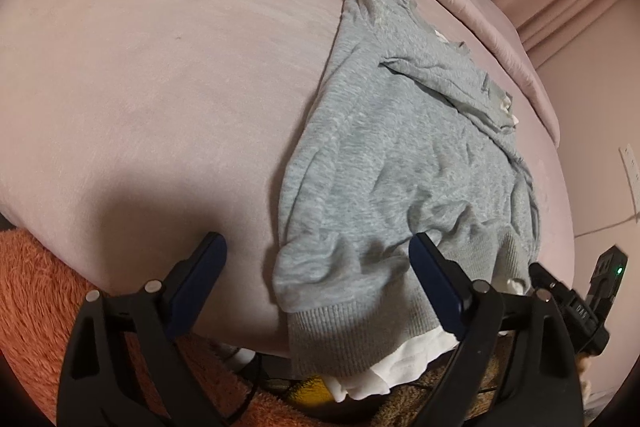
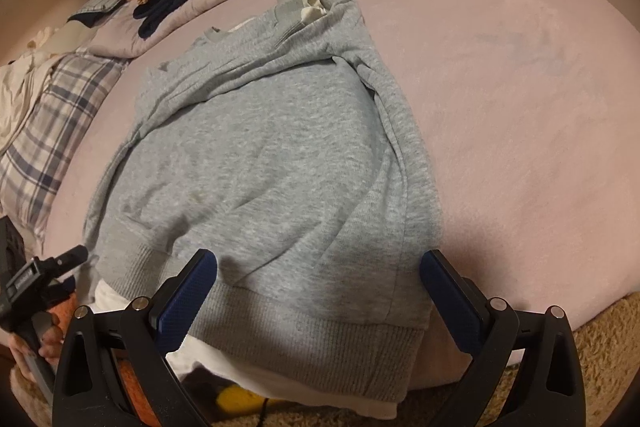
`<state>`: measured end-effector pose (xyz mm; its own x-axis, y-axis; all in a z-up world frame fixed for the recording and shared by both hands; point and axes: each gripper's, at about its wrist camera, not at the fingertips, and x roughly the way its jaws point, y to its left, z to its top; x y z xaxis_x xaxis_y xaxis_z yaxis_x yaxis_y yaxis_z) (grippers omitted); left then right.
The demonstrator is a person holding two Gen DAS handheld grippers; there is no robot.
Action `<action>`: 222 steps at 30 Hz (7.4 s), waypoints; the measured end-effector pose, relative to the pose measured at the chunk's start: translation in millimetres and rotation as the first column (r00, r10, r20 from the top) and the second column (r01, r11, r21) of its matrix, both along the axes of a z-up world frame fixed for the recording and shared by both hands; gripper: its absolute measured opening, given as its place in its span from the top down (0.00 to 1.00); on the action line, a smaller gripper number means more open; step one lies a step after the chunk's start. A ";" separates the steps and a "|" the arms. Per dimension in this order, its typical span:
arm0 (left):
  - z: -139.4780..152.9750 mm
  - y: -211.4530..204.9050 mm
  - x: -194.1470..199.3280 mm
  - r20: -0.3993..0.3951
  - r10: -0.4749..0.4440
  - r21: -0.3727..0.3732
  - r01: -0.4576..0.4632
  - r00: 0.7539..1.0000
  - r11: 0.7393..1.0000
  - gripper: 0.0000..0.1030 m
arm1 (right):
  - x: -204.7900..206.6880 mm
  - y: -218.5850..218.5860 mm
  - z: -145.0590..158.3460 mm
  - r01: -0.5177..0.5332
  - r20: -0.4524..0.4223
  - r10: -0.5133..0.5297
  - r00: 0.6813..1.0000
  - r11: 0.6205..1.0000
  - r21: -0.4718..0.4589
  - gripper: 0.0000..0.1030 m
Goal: Fold small clothes
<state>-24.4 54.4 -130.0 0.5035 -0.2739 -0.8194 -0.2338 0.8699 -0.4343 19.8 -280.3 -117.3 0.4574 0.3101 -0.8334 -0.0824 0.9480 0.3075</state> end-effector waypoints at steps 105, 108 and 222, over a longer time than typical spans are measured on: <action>4.5 -14.8 -7.8 0.028 -0.069 -0.044 0.070 0.997 0.997 0.77 | -10.2 -16.2 1.5 0.012 -0.058 -0.008 0.998 0.998 0.055 0.74; 2.8 -16.6 -8.3 0.021 -0.070 -0.036 0.071 0.997 0.997 0.75 | -11.6 -18.4 2.1 0.019 -0.066 -0.016 0.998 0.998 0.059 0.70; 94.4 2.6 -13.5 0.256 -0.126 -0.126 0.162 0.958 0.979 0.85 | -10.5 -45.6 81.6 -0.036 0.203 -0.042 0.978 0.930 0.366 0.75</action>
<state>-37.9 57.1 -35.5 0.6306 -0.4640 -0.6221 0.0188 0.8104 -0.5855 9.3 -326.0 -35.7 0.6066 0.5739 -0.5502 -0.1778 0.7725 0.6096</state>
